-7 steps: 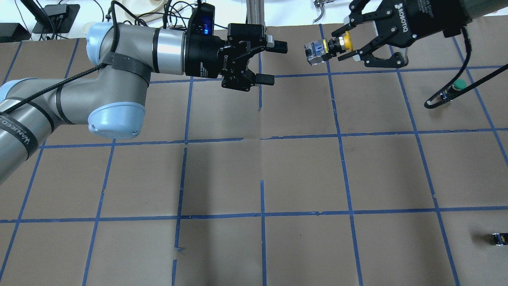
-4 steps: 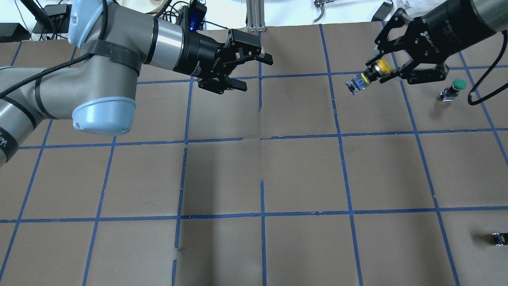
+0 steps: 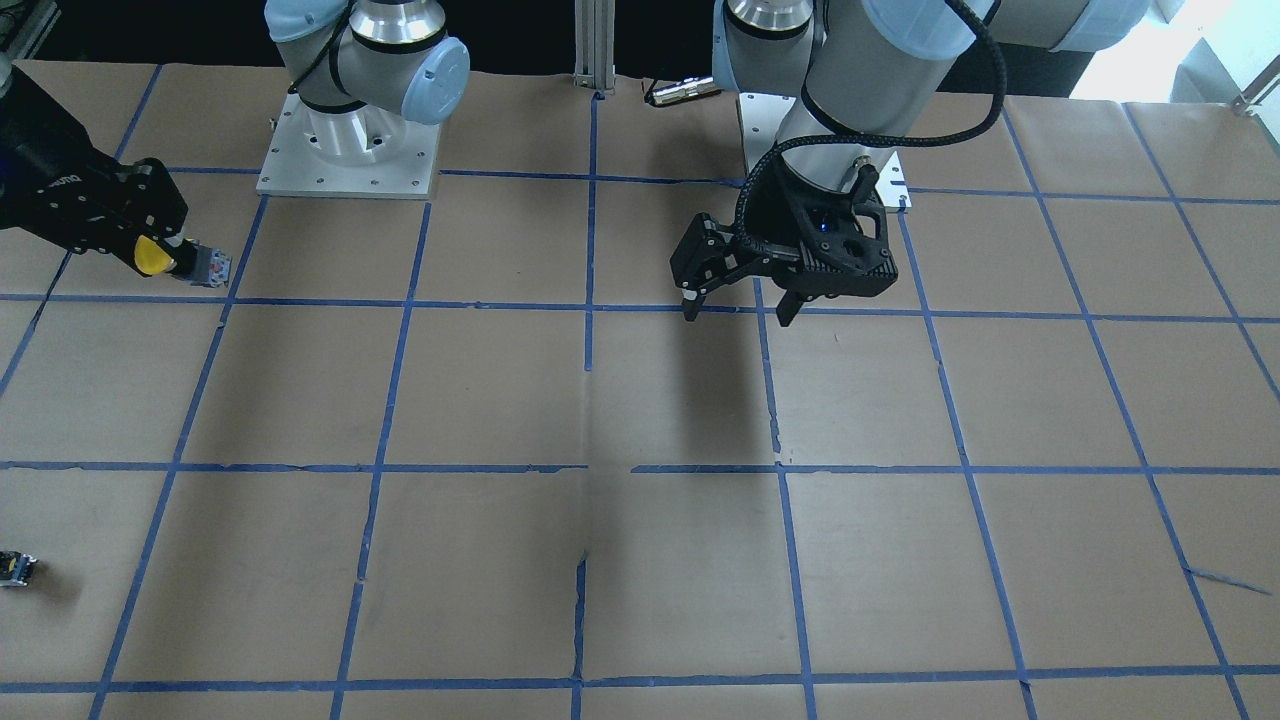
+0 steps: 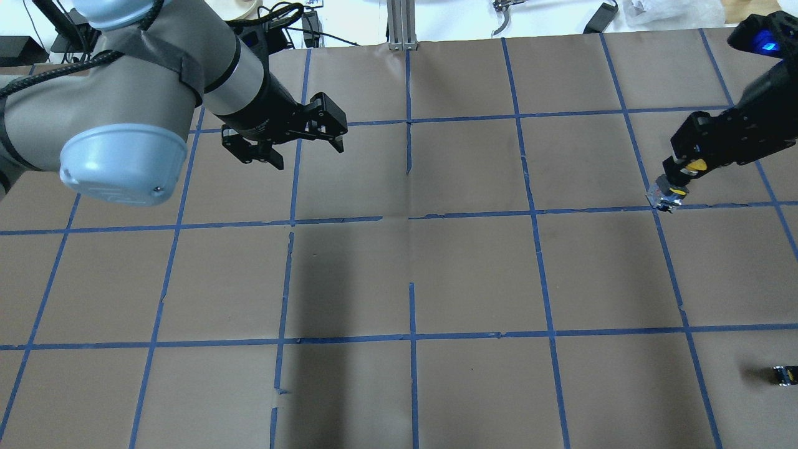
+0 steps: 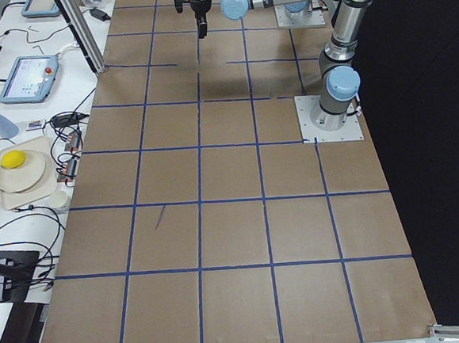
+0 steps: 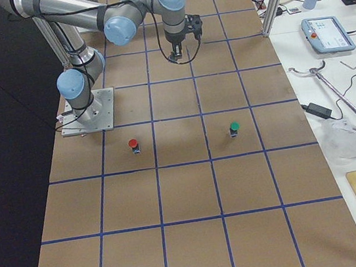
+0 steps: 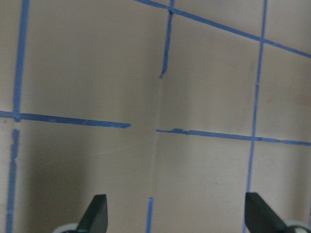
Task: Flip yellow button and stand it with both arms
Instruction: 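Carry the button away with the right gripper while the left gripper withdraws, then lower the button upright onto the table with the right gripper and release it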
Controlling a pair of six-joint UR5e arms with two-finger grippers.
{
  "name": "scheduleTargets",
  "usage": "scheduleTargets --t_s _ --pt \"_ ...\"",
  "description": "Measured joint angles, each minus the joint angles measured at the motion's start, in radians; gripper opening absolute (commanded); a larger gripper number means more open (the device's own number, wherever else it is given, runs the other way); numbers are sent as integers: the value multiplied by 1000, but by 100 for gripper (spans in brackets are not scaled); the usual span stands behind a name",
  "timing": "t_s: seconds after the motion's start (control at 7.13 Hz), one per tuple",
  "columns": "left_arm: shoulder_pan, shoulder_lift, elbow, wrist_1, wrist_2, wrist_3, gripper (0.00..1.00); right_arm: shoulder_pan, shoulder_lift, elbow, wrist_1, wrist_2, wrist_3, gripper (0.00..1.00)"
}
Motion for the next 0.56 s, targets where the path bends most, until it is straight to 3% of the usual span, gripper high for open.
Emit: scheduleTargets --t_s 0.14,0.56 --pt "3 -13 49 -59 60 64 100 -55 0 36 -27 -8 -180 19" --pt "-1 -27 141 -212 98 129 100 -248 7 165 -194 0 -772 19"
